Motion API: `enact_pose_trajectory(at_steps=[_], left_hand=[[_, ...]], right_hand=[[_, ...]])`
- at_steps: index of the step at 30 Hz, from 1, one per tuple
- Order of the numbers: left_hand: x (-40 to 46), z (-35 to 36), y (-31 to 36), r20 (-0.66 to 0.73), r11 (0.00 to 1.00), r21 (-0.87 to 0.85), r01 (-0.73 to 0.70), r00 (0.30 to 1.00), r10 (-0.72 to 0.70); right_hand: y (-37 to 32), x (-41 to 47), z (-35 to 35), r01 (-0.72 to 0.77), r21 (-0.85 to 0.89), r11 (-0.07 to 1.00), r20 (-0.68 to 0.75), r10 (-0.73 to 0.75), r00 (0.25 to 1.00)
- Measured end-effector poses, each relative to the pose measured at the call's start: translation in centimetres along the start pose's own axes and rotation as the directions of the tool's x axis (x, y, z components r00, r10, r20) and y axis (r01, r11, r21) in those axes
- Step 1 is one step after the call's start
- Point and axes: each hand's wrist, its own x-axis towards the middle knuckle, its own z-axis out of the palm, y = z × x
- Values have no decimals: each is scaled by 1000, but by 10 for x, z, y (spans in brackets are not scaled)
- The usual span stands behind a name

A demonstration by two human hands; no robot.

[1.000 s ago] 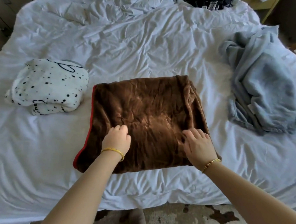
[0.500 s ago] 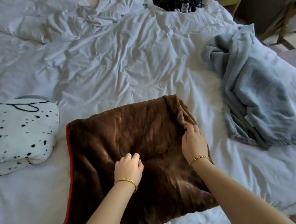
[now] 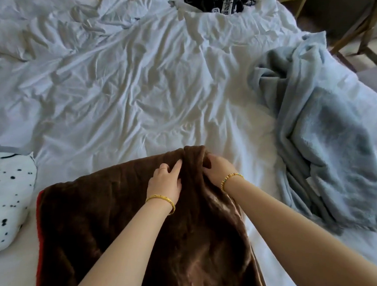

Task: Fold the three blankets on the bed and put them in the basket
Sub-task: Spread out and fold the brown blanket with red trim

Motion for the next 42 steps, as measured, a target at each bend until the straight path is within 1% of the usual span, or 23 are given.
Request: enact_pose_trajectory(at_steps=[2, 3, 5, 6, 8, 9, 10, 12, 13, 14, 16, 19, 23, 25, 27, 29, 31, 34, 36, 38, 39, 41, 42], left_hand=[[5, 4, 4, -55, 999, 33, 5, 999, -3], [8, 5, 7, -94, 999, 44, 17, 996, -12], [13, 6, 11, -121, 996, 70, 61, 991, -53], [15, 6, 13, -96, 992, 85, 92, 992, -84], [17, 9, 15, -15, 980, 109, 170, 986, -169], [18, 9, 17, 11, 971, 112, 211, 977, -213], [18, 10, 19, 15, 964, 111, 243, 969, -247], [20, 10, 21, -58, 962, 112, 247, 969, -242], [21, 10, 22, -108, 967, 117, 226, 971, -214], [22, 10, 23, -144, 971, 119, 207, 971, -190], [26, 9, 25, -156, 974, 103, 201, 971, -183], [31, 7, 26, -167, 971, 44, 236, 960, -226], [32, 0, 15, -220, 928, -68, 366, 902, -372], [31, 1, 7, -232, 917, -63, 394, 888, -397], [31, 2, 3, -223, 924, -59, 378, 897, -381], [34, 4, 4, -193, 939, -63, 339, 919, -345], [37, 5, 4, -189, 940, -85, 330, 921, -341], [42, 2, 3, -243, 945, -159, 287, 916, -319], [48, 0, 5, -232, 944, -246, 221, 932, -279], [56, -3, 8, -148, 898, -387, 207, 948, -282], [60, -4, 10, -96, 884, -413, 220, 954, -282], [65, -2, 9, -29, 911, -330, 248, 962, -272], [65, -2, 8, -9, 931, -253, 262, 962, -273]], right_hand=[[-1, 11, -1, 37, 41, 998, -28, -36, 999], [1, 15, -4, 28, 107, 994, -88, -18, 996], [7, 20, -10, -64, 307, 950, -220, 137, 966], [11, 21, -11, -135, 396, 908, -239, 244, 940], [18, 19, -10, -269, 458, 847, -186, 387, 903], [20, 18, -10, -295, 460, 837, -170, 409, 897], [22, 19, -12, -273, 456, 847, -193, 394, 899], [21, 25, -19, -134, 400, 907, -259, 252, 933], [20, 29, -22, -73, 348, 935, -215, 155, 964], [19, 32, -23, -31, 297, 954, -125, 71, 990], [18, 34, -23, 11, 219, 976, 43, -21, 999], [19, 31, -19, 7, 127, 992, 66, -15, 998], [18, 32, -14, 11, 109, 994, 80, -20, 997], [23, 33, -15, -46, 196, 979, -15, 50, 999], [35, 35, -20, -149, 377, 914, -116, 206, 972], [48, 34, -24, -215, 478, 852, -140, 315, 939], [52, 34, -25, -180, 453, 873, -160, 278, 947], [34, 42, -23, -35, 383, 923, -175, 110, 978], [18, 51, -23, -22, 305, 952, -64, 43, 997], [6, 58, -23, -13, 214, 977, 59, 0, 998], [3, 61, -23, 8, 143, 990, 96, -22, 995], [-1, 65, -22, 35, 14, 999, 105, -37, 994], [-2, 65, -22, 11, 17, 1000, 58, -12, 998]])
